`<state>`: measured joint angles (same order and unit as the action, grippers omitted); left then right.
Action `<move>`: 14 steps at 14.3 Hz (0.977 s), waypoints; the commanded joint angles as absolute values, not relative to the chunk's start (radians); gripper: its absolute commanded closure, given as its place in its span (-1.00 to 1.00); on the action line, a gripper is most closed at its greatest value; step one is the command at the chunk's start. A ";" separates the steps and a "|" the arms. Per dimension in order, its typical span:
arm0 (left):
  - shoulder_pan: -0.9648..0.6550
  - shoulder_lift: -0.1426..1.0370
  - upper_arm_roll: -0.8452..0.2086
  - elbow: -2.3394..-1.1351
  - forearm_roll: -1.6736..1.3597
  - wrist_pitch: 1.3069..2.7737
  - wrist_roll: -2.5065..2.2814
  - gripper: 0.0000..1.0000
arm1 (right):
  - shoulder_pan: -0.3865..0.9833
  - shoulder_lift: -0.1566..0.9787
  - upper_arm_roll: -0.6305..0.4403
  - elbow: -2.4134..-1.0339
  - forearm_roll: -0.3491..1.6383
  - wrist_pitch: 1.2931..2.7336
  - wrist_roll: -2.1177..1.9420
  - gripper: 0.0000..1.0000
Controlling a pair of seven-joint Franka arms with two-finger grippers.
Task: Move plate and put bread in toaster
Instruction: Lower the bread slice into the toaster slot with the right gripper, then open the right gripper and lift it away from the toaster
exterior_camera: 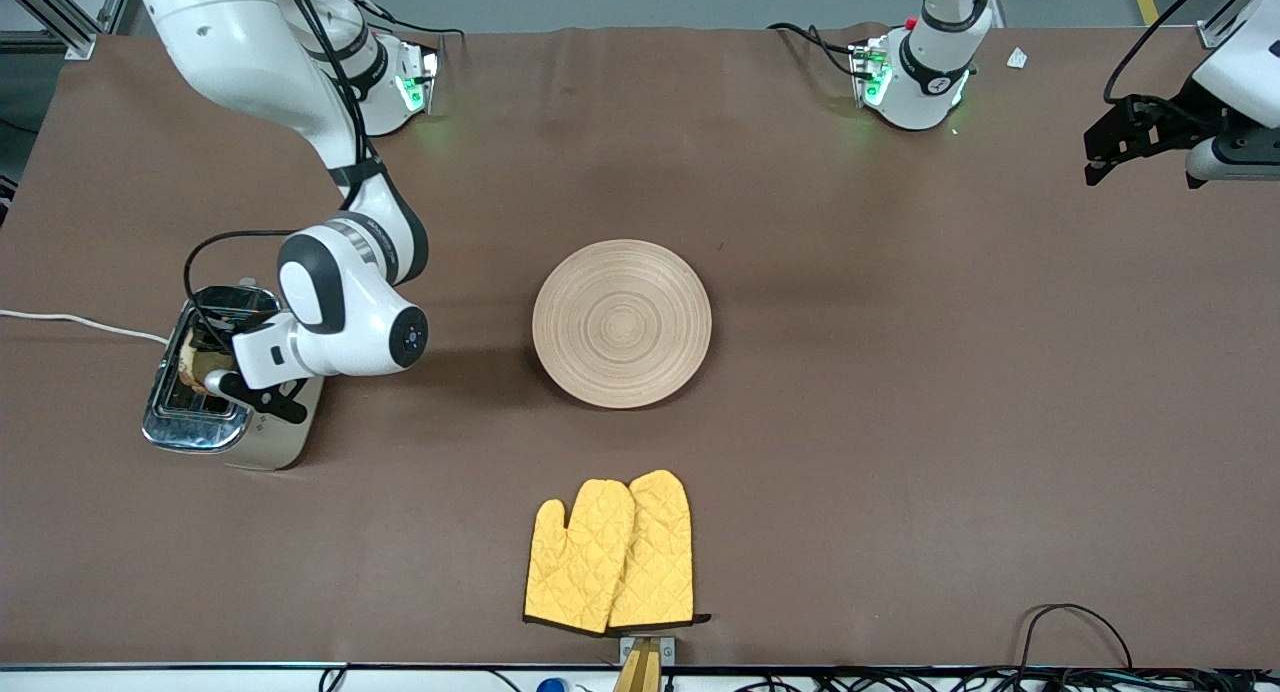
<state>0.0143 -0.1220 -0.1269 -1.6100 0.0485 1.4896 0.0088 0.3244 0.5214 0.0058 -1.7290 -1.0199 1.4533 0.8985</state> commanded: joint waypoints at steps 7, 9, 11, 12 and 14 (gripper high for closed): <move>0.018 -0.098 -0.127 -1.575 0.054 1.470 0.049 -1.00 | 0.327 0.381 0.028 -1.642 -0.895 1.430 0.638 -1.00; 0.018 -0.098 -0.129 -1.575 0.054 1.470 0.049 -1.00 | 0.293 0.327 0.015 -1.525 -0.594 1.434 0.635 -1.00; 0.018 -0.098 -0.129 -1.575 0.054 1.470 0.048 -1.00 | 0.201 0.305 0.020 -1.403 -0.335 1.410 0.629 -1.00; 0.018 -0.098 -0.127 -1.575 0.054 1.471 0.048 -1.00 | 0.166 0.282 0.020 -1.387 -0.231 1.408 0.615 -1.00; 0.018 -0.098 -0.127 -1.575 0.052 1.471 0.045 -1.00 | 0.065 0.214 0.021 -1.393 -0.042 1.454 0.486 -1.00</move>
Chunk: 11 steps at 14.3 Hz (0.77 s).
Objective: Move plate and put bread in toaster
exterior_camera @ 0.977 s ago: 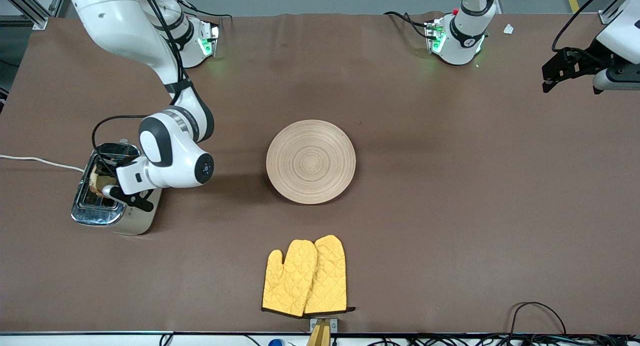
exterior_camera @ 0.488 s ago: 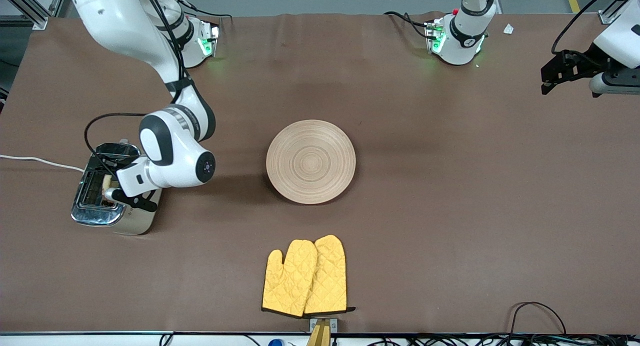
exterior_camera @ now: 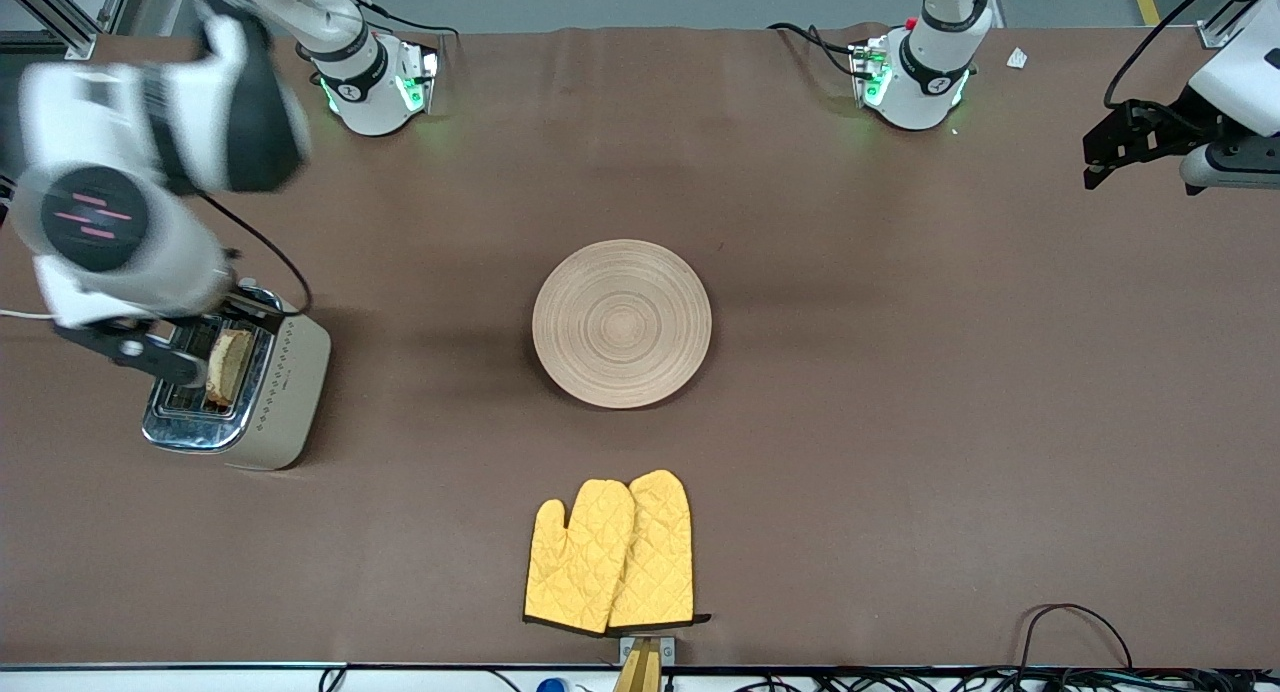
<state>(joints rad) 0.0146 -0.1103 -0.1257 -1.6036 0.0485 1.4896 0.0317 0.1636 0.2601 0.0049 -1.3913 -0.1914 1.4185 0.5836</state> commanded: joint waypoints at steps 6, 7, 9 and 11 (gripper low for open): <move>0.018 -0.100 -0.126 -1.572 0.058 1.457 0.044 -1.00 | -0.066 0.127 0.006 -1.375 -0.026 1.445 0.043 -1.00; 0.018 -0.098 -0.126 -1.566 0.058 1.456 0.043 -1.00 | -0.089 0.103 0.008 -1.376 -0.022 1.406 0.026 -1.00; 0.018 -0.098 -0.126 -1.565 0.058 1.456 0.043 -1.00 | -0.091 0.036 0.008 -1.452 -0.020 1.388 0.018 -1.00; 0.018 -0.097 -0.126 -1.565 0.052 1.456 0.043 -1.00 | -0.084 -0.037 0.011 -1.555 -0.020 1.437 0.020 -1.00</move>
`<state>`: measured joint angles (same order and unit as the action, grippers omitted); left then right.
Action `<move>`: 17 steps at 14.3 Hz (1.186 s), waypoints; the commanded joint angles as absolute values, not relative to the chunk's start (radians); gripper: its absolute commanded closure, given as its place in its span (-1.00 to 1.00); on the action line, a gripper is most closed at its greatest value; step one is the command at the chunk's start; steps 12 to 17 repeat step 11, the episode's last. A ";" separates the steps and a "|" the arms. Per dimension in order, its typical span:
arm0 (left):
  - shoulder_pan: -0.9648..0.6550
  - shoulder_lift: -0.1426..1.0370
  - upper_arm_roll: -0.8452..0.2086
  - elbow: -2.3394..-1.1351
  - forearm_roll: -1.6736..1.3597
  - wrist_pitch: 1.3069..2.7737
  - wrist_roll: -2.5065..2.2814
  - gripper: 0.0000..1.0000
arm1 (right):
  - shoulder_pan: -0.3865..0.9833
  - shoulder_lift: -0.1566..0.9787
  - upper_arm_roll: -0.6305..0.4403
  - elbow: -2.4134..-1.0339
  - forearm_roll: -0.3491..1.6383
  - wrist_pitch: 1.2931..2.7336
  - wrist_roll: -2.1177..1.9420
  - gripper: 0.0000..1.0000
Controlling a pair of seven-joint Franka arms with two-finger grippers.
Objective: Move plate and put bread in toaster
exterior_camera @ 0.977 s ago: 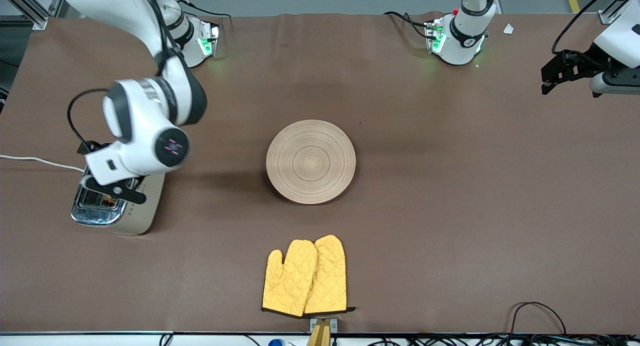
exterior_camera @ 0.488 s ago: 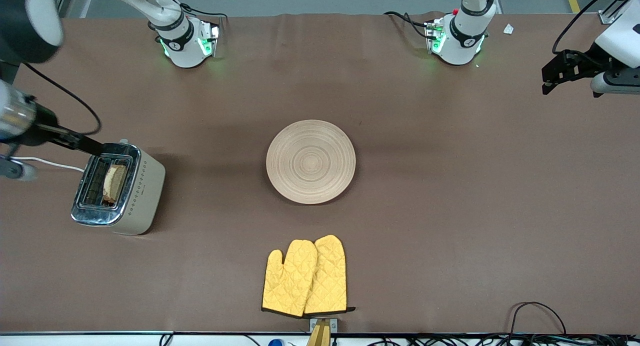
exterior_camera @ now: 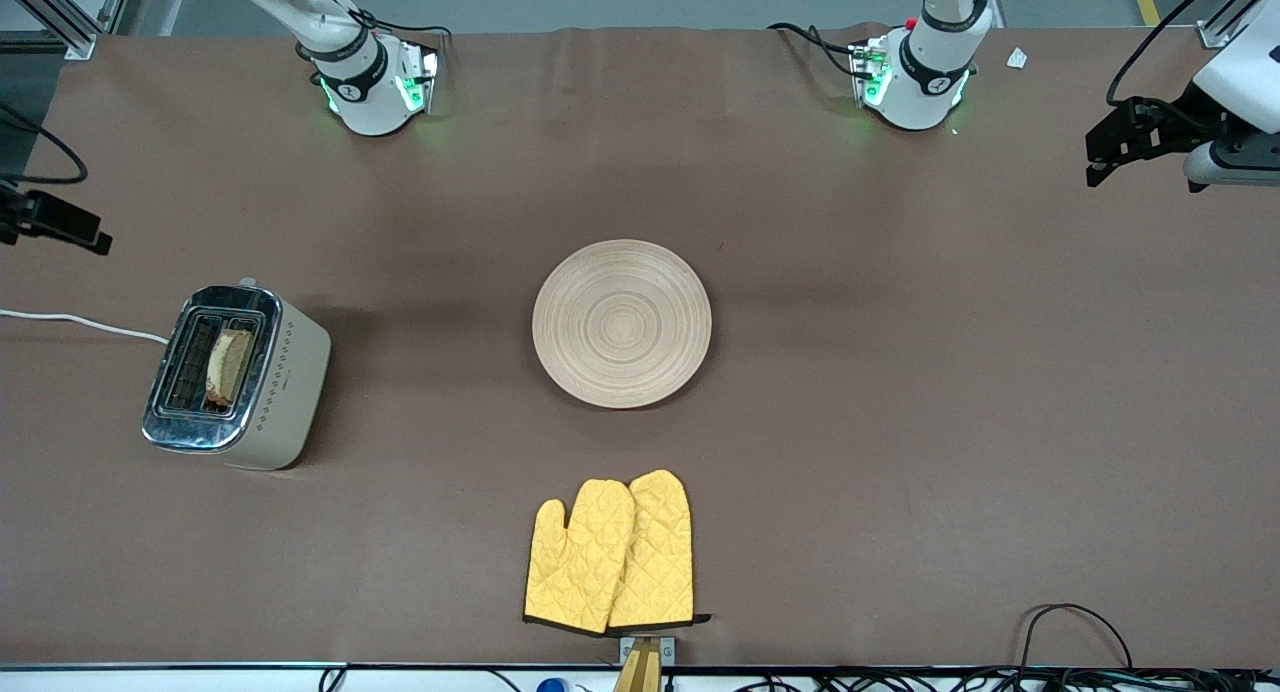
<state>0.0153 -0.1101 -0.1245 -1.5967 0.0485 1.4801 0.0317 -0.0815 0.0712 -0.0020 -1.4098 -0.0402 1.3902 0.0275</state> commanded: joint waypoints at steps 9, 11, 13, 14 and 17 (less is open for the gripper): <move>0.015 -0.095 -0.127 -1.565 0.015 1.445 0.020 -1.00 | -0.067 -0.057 0.017 -1.577 -0.020 1.442 0.026 -1.00; 0.017 -0.095 -0.126 -1.565 0.012 1.445 -0.001 -1.00 | -0.067 -0.057 0.017 -1.577 -0.020 1.440 0.025 -1.00; 0.017 -0.095 -0.126 -1.565 0.012 1.445 -0.001 -1.00 | -0.067 -0.057 0.017 -1.577 -0.020 1.440 0.025 -1.00; 0.017 -0.095 -0.126 -1.565 0.012 1.445 -0.001 -1.00 | -0.067 -0.057 0.017 -1.577 -0.020 1.440 0.025 -1.00; 0.017 -0.095 -0.126 -1.565 0.012 1.445 -0.001 -1.00 | -0.067 -0.057 0.017 -1.577 -0.020 1.440 0.025 -1.00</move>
